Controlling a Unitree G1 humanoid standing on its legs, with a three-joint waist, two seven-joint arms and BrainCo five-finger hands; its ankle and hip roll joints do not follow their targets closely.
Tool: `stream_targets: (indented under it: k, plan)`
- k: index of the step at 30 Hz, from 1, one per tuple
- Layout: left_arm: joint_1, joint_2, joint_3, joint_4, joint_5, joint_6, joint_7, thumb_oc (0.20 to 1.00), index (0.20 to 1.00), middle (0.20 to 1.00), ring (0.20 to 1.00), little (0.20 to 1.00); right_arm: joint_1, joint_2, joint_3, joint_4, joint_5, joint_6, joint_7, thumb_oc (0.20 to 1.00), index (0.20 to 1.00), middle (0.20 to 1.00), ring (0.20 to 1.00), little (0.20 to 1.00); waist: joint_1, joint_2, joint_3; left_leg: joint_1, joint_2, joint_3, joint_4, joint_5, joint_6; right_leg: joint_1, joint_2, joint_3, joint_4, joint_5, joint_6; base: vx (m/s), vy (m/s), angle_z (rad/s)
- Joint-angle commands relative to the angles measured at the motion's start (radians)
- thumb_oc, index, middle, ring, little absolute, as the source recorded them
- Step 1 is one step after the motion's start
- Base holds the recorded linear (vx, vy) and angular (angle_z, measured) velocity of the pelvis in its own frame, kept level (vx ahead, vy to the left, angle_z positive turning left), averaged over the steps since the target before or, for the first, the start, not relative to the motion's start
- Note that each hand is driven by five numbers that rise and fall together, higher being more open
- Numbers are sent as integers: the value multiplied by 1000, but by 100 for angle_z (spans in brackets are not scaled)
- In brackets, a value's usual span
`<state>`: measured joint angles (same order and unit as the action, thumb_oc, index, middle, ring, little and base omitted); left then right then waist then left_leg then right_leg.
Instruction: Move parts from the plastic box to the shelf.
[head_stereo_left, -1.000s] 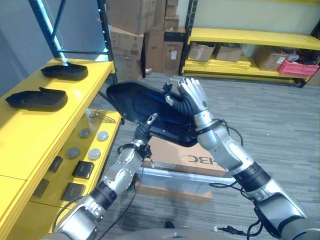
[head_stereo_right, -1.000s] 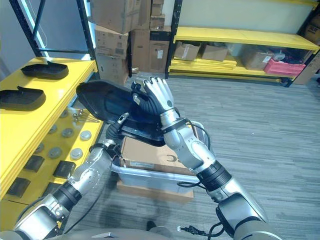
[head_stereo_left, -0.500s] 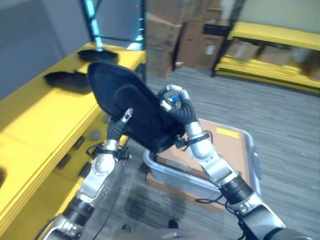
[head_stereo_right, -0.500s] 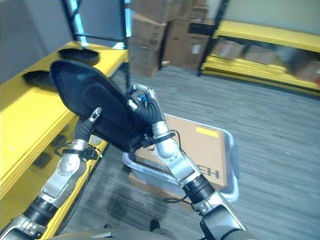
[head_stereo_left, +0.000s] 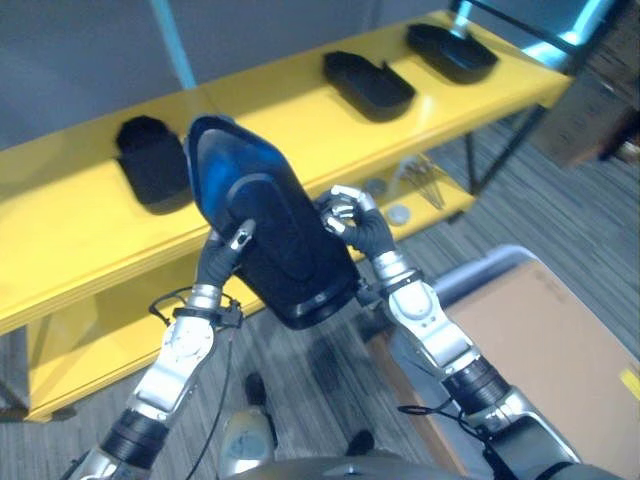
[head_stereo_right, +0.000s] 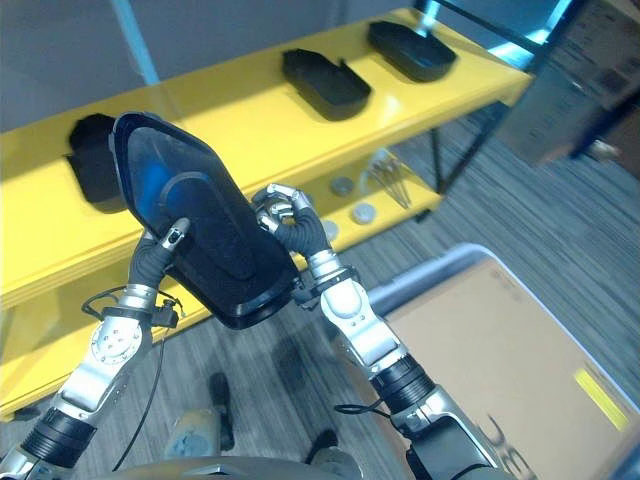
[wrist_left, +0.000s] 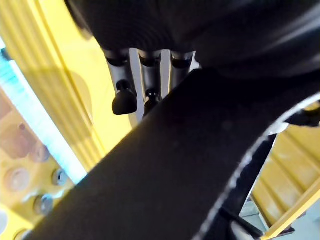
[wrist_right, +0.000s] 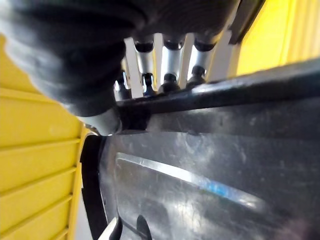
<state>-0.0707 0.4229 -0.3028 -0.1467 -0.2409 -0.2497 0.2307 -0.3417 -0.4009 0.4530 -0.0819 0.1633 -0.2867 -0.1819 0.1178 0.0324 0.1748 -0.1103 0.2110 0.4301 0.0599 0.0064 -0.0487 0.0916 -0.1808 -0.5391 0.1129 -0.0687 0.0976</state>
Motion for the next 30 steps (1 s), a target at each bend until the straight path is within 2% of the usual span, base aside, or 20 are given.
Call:
stream_targets:
  k: [1,2,3,4,7,8,9,11,12,13,14,15,16,17,21,25,26,27,28,30]
  plan:
    - [-49,65,159,-50,-66,-134,6,200,200,200,200,200,33,14,-76,-86,124,-80,26,200,200,200,200,200,-15,-20,-87,57,15,-83,-9,-7,-95,-26,22,114,42,-155,29,42,51,66]
    - [-49,65,159,-50,-66,-134,6,200,200,200,200,200,33,14,-76,-86,124,-80,26,200,200,200,200,200,-15,-20,-87,57,15,-83,-9,-7,-95,-26,22,114,42,-155,29,212,267,73]
    - [-50,85,173,-90,-41,-134,14,200,200,200,200,200,17,33,-59,-79,138,-80,41,200,200,200,200,200,10,-37,-90,34,-45,-167,14,-40,-76,9,-20,111,14,-128,51,171,220,12]
    - [-49,85,173,-90,-41,-134,14,200,200,200,200,200,17,33,-59,-79,138,-80,41,200,200,200,200,200,10,-38,-89,35,-46,-167,14,-40,-75,11,-21,111,13,-128,52,223,315,27]
    - [-66,93,166,-86,-31,-139,25,200,200,200,200,200,-12,50,-41,-74,126,-72,40,200,200,200,200,200,26,-44,-98,37,-103,-180,31,-80,-38,21,-87,124,27,-94,79,124,241,38]
    - [-74,98,164,-92,-29,-139,24,200,200,200,200,200,-22,55,-38,-75,124,-67,42,200,200,200,200,200,28,-45,-98,39,-127,-185,36,-92,-23,15,-117,131,48,-67,87,166,402,5]
    - [-98,106,155,-97,-33,-142,19,200,200,200,200,200,-34,62,-38,-84,125,-63,43,200,200,200,200,200,20,-47,-88,41,-169,-190,43,-107,4,-16,-178,161,120,14,102,106,295,5]
    - [-118,106,139,-89,-35,-144,20,200,200,200,200,200,-30,65,-43,-89,124,-65,40,200,200,200,200,200,6,-49,-80,38,-188,-205,43,-107,17,-42,-183,224,161,67,111,53,152,17]
    - [-118,106,139,-89,-35,-144,20,200,200,200,200,200,-30,65,-43,-89,124,-65,40,200,200,200,200,200,6,-49,-80,38,-188,-205,43,-107,17,-42,-183,224,161,67,111,32,106,16]
    - [-151,102,114,-72,-44,-149,9,200,200,200,200,200,-26,61,-51,-98,121,-67,46,200,200,200,200,200,-17,-45,-77,36,-199,-226,32,-98,26,-89,-137,340,206,93,107,15,60,8]
    - [-151,102,114,-72,-44,-149,9,200,200,200,200,200,-26,61,-51,-98,121,-67,46,200,200,200,200,200,-17,-45,-77,36,-199,-226,32,-98,26,-89,-137,340,206,93,107,221,200,74]
    - [-244,70,24,-12,-64,-148,-32,200,200,200,200,200,17,28,-89,-145,115,-77,55,200,200,200,200,200,-59,-5,-71,40,-195,-300,-14,-74,35,-164,107,630,232,-99,83,209,135,93]
    - [-245,68,22,-11,-64,-148,-31,200,200,200,200,200,19,26,-90,-147,115,-77,55,200,200,200,200,200,-59,-5,-70,41,-196,-302,-13,-76,34,-166,106,629,239,-104,82,237,133,115]
    - [-261,59,3,-5,-65,-145,-40,200,200,200,200,200,27,18,-97,-148,111,-76,52,200,200,200,200,200,-65,-2,-62,39,-203,-324,-12,-75,34,-169,136,647,223,-134,71,58,-31,83]
    - [-255,57,2,-40,-71,-146,-59,200,200,200,200,200,42,8,-111,-168,124,-86,55,200,200,200,200,200,-71,-1,-44,37,-228,-388,32,-103,32,-97,145,621,115,-169,36,40,-129,80]
    - [-216,72,32,-86,-76,-148,-59,200,200,200,200,200,29,3,-90,-157,174,-84,82,200,200,200,200,200,-39,9,-6,-57,-268,-457,207,-125,-33,-74,122,623,65,-145,21,-53,-16,19]
    - [-208,82,40,-96,-72,-147,-67,200,200,200,200,200,28,-5,-92,-155,170,-82,84,200,200,200,200,200,-38,7,-2,-68,-259,-468,234,-134,-43,-73,113,620,63,-143,21,32,115,-5]
    - [-183,100,57,-110,-69,-146,-68,200,200,200,200,200,31,-12,-91,-161,164,-77,84,200,200,200,200,200,-36,2,-5,-72,-212,-462,259,-155,-51,-69,96,625,58,-144,26,49,99,-12]
    - [-183,100,57,-110,-69,-146,-68,200,200,200,200,200,31,-12,-91,-161,164,-77,84,200,200,200,200,200,-35,2,-5,-72,-212,-462,260,-155,-51,-69,96,625,58,-144,26,78,149,-10]
    - [-167,102,67,-105,-71,-146,-58,200,200,200,200,200,53,-9,-98,-159,169,-77,77,200,200,200,200,200,-39,-6,-13,-68,-140,-454,247,-143,-65,-74,70,626,48,-142,39,50,175,-11]
